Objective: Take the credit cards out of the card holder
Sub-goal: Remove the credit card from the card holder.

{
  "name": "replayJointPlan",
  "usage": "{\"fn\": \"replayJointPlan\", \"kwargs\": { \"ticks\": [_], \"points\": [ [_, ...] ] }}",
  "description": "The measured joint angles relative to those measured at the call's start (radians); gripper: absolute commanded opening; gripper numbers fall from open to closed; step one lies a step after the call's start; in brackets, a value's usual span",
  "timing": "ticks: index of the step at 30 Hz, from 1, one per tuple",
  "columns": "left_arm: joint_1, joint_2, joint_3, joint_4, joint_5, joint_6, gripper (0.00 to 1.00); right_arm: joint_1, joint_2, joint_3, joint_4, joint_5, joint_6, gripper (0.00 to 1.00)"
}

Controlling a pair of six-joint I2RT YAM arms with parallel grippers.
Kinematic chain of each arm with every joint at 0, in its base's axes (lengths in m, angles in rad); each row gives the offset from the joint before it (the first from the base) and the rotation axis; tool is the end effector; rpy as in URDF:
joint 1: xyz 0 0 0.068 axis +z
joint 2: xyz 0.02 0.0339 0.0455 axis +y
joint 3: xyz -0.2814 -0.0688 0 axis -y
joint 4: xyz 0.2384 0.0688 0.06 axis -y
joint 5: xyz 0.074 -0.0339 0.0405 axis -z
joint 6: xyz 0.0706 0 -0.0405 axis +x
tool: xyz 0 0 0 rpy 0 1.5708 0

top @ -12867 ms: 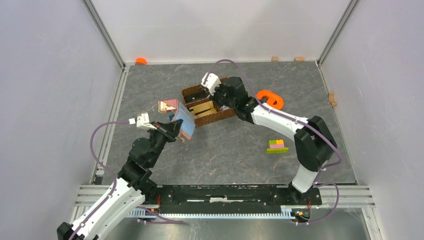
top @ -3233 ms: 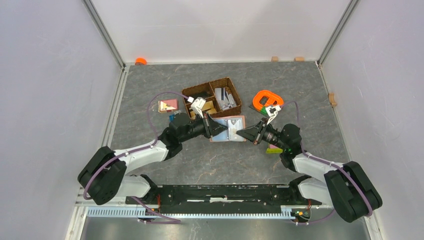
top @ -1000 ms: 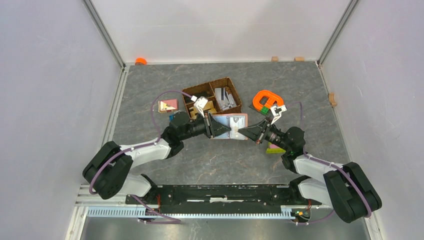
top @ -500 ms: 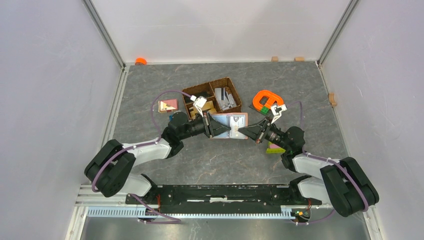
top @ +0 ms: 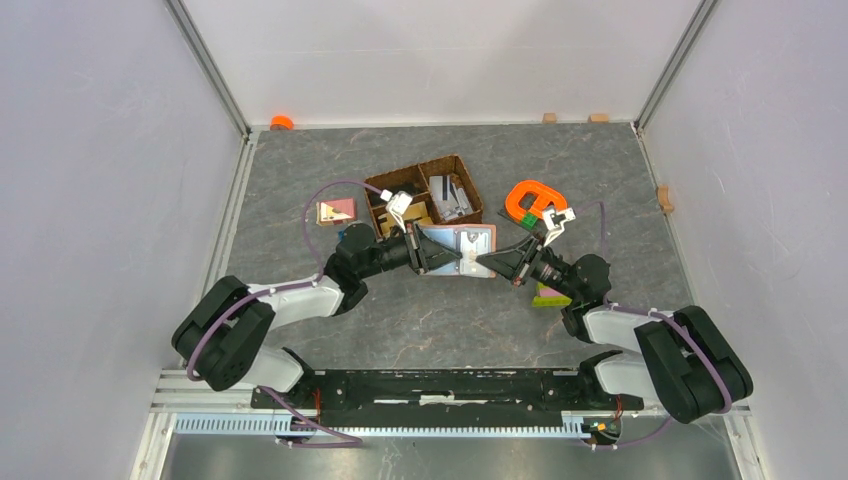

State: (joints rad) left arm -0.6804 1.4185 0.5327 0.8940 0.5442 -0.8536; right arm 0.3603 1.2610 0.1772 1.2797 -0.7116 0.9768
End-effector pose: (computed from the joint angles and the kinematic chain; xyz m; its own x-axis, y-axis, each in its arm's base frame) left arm 0.2172 -0.2228 0.2461 -0.7047 -0.2591 -0.6605 0.6231 0.2191 -0.7508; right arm 0.1932 0.1221 0.2237 -0.6161 0.4386 -0.6543 -0.6359 0.2134 0.7417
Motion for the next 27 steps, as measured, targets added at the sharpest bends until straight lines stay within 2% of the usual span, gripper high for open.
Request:
{"fn": "replayJointPlan", "kwargs": {
  "ticks": [8,16,22,27],
  "points": [
    [-0.007,-0.028,0.001,-0.099,-0.019,0.011,0.16,0.002,-0.010,-0.001,-0.074,-0.003,-0.031,0.05],
    [-0.016,-0.043,0.001,-0.163,-0.030,0.018,0.17,0.010,-0.050,0.001,-0.181,0.002,-0.095,0.04],
    [-0.046,-0.177,0.001,-0.197,-0.077,0.052,0.18,0.024,-0.066,0.004,-0.298,0.020,-0.146,0.04],
    [-0.046,-0.194,0.000,-0.180,-0.086,0.059,0.18,0.024,-0.075,0.005,-0.326,0.029,-0.163,0.04]
  ]
}}
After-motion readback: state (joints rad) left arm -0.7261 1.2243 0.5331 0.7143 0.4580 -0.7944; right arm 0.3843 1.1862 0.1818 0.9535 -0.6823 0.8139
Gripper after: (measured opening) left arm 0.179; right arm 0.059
